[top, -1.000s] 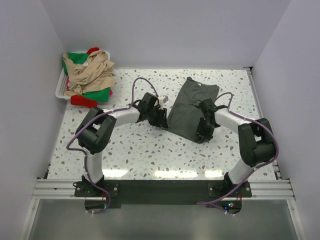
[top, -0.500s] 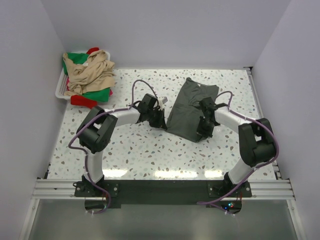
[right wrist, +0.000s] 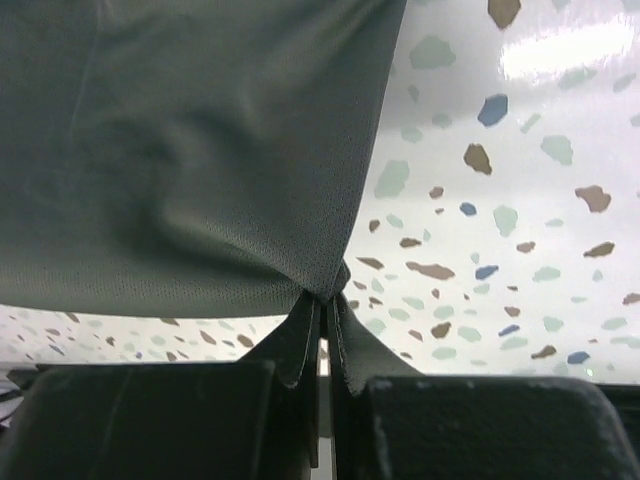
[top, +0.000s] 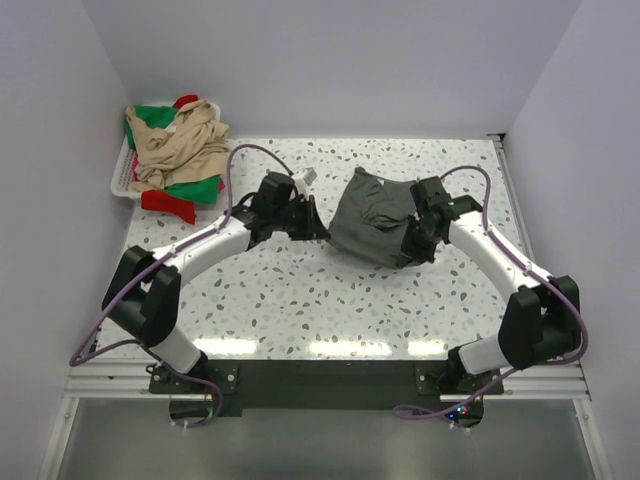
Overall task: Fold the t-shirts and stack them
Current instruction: Fold the tshirt
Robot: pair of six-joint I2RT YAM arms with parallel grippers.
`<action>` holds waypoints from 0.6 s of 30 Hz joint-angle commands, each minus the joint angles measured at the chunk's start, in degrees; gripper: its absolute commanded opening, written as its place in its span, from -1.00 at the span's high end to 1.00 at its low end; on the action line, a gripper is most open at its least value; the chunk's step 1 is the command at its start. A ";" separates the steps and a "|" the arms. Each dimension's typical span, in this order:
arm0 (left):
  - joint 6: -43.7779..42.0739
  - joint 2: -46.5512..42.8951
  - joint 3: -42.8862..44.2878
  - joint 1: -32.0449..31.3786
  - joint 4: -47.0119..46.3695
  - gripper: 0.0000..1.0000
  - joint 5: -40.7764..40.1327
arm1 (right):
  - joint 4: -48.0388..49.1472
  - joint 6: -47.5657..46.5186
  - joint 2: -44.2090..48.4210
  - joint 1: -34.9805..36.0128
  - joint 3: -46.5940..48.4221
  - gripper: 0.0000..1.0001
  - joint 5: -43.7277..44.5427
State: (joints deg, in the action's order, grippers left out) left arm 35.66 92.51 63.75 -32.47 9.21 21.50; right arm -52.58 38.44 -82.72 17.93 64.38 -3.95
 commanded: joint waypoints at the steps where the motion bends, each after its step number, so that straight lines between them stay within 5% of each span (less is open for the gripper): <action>1: 2.13 -2.06 -2.74 0.48 7.04 1.00 0.65 | -7.61 -2.22 2.12 1.05 0.22 1.00 -1.15; 18: -0.51 -26.30 -17.41 0.39 31.03 1.00 5.48 | -15.80 9.54 15.48 19.14 -12.43 1.00 -5.72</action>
State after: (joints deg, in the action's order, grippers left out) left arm 36.38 70.98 48.93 -32.69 33.17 26.20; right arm -61.95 44.21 -69.73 34.24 53.95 -10.31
